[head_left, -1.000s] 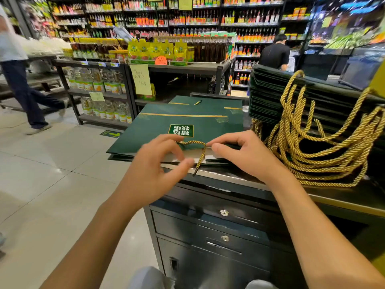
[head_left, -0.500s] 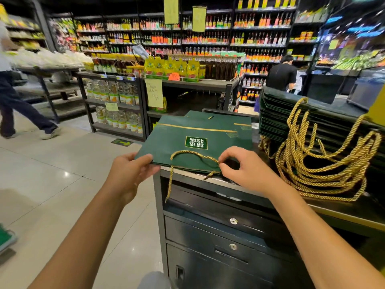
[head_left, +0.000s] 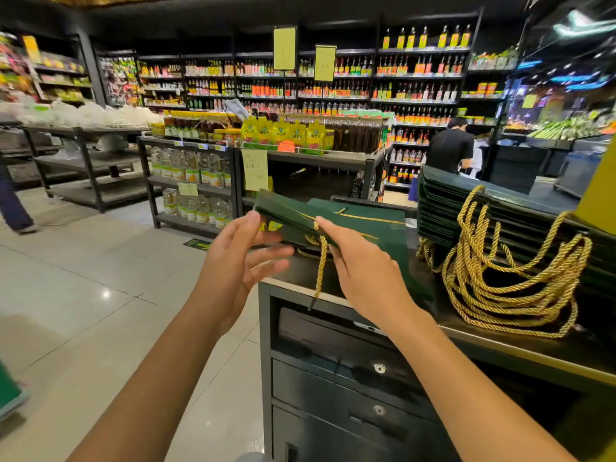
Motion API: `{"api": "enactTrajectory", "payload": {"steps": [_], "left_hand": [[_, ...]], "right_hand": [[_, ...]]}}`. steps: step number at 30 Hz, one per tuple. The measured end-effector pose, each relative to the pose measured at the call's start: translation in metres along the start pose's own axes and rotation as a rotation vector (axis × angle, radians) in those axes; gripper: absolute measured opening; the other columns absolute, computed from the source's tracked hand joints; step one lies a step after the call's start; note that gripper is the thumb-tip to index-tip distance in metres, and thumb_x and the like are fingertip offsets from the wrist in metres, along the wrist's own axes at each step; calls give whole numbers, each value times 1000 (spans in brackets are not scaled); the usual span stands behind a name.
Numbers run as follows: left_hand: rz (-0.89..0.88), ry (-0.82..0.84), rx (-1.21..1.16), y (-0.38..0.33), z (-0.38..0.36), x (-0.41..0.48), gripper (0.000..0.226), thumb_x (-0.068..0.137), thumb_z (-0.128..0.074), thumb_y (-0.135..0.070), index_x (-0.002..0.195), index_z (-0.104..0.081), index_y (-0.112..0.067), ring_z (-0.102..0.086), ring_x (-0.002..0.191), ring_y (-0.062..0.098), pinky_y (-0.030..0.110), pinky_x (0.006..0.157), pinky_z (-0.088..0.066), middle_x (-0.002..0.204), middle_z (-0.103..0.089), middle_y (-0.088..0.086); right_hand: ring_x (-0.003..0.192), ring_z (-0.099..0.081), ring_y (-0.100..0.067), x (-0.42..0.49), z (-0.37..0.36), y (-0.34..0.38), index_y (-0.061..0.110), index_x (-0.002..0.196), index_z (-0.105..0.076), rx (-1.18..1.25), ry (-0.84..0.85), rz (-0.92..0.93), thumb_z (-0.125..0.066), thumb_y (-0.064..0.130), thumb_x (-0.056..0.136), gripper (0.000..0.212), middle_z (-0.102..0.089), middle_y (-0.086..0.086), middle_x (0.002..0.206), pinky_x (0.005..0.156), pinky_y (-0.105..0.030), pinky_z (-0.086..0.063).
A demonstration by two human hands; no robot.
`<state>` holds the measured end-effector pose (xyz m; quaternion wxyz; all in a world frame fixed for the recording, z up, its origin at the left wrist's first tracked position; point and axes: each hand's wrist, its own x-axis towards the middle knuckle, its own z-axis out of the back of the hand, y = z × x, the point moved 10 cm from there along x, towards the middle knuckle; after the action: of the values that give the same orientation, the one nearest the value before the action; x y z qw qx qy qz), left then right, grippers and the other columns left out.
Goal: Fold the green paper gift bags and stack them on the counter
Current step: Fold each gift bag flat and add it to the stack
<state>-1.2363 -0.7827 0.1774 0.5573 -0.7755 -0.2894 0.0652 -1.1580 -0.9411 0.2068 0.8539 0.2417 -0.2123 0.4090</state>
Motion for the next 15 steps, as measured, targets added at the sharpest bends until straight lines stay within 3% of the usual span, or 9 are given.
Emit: {"api": "enactTrajectory", "payload": {"steps": [2, 5, 7, 8, 10, 12, 15], "left_hand": [[42, 1, 40, 8, 1, -1, 50, 95, -61, -47, 127, -60, -9, -73, 100, 36, 43, 84, -62, 110, -72, 18], [105, -10, 99, 28, 5, -3, 38, 98, -59, -36, 124, -61, -7, -73, 101, 35, 47, 93, -58, 112, -72, 20], [135, -26, 104, 41, 7, -4, 35, 100, -60, -32, 122, -63, -5, -74, 101, 32, 48, 97, -56, 111, -73, 18], [151, -29, 111, 47, 7, -5, 34, 100, -60, -31, 122, -63, -5, -74, 101, 30, 46, 99, -56, 112, -74, 17], [193, -21, 128, 57, 4, -8, 36, 99, -62, -32, 121, -64, -4, -75, 101, 28, 43, 98, -56, 115, -73, 17], [259, 11, 144, 68, -1, -12, 42, 97, -64, -37, 122, -64, -3, -75, 100, 28, 40, 96, -57, 115, -73, 18], [340, 53, 158, 77, -10, -21, 43, 98, -63, -41, 124, -62, -8, -75, 99, 24, 38, 92, -59, 111, -75, 12]], "right_hand": [[112, -63, -29, -1, 18, -6, 51, 153, -28, 137, -126, -36, -40, 18, 107, 58, -57, 12, 141, 86, -53, -53], [83, -63, -23, -2, 43, -17, 39, 151, -42, 415, -315, -84, -43, 7, 105, 56, -70, -1, 100, 75, -42, -54], [84, -65, -9, -6, 56, -25, 21, 143, -54, 699, -406, -122, -45, 4, 106, 41, -69, 7, 96, 85, -25, -50], [88, -64, 0, -8, 56, -29, 20, 133, -58, 851, -440, -164, -47, 7, 106, 31, -67, 17, 97, 93, -23, -48], [93, -59, 6, -12, 58, -34, 25, 121, -59, 899, -508, -233, -49, 24, 107, 17, -63, 23, 99, 99, -32, -46], [112, -60, -4, -14, 51, -34, 33, 123, -60, 931, -517, -297, -51, 42, 101, 25, -66, 14, 114, 107, -44, -46], [119, -64, -22, -15, 34, -31, 48, 114, -63, 1221, -511, -343, -53, 37, 100, 20, -69, 5, 122, 103, -55, -50]]}}
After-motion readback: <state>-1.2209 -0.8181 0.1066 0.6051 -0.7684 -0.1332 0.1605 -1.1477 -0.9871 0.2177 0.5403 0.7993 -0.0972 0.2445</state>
